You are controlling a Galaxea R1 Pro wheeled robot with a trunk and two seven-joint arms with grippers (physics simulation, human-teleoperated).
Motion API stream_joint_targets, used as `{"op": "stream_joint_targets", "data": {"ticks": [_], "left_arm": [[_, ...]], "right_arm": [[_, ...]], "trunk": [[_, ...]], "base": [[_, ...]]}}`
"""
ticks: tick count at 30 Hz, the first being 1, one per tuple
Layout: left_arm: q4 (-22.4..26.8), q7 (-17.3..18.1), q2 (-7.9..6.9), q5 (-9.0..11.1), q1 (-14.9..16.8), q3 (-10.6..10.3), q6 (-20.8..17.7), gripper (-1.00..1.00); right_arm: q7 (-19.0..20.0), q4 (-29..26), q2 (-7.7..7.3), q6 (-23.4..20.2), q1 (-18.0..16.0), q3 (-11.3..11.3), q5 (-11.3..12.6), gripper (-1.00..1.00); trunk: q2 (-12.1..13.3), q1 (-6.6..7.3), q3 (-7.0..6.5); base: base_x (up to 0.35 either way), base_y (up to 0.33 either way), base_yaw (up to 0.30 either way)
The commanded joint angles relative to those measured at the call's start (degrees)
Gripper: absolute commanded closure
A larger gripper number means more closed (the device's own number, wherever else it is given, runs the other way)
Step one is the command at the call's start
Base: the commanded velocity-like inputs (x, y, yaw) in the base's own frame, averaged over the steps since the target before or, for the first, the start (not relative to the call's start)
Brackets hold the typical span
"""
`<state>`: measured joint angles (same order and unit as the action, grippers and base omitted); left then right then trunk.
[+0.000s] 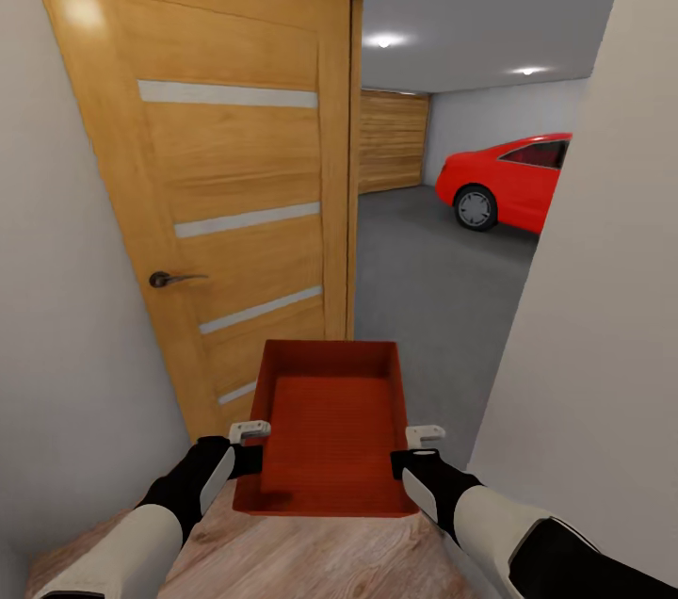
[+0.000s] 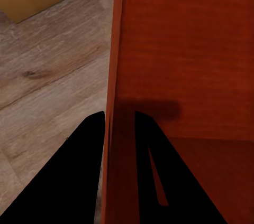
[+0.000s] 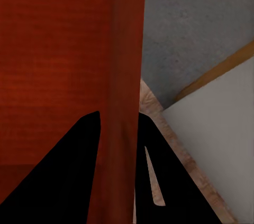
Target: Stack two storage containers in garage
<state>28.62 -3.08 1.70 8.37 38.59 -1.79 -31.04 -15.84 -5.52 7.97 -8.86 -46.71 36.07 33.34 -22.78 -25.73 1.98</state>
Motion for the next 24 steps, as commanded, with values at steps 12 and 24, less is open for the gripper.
{"op": "stream_joint_targets", "data": {"ticks": [12, 24], "left_arm": [[0.2, -0.7, -0.03, -2.2, 0.1, 0.2, -0.4, 1.0], [0.2, -0.7, -0.03, -2.2, 0.0, 0.2, -0.4, 1.0]], "right_arm": [[-0.5, 0.1, 0.01, -0.4, -0.1, 0.9, -0.1, 1.0], [-0.5, 0.1, 0.02, -0.4, -0.1, 0.9, -0.1, 1.0]], "trunk": [[-0.1, -0.05, 0.13], [-0.1, -0.05, 0.13]], "base": [[0.149, 0.209, -0.03], [0.151, 0.19, -0.228]]}}
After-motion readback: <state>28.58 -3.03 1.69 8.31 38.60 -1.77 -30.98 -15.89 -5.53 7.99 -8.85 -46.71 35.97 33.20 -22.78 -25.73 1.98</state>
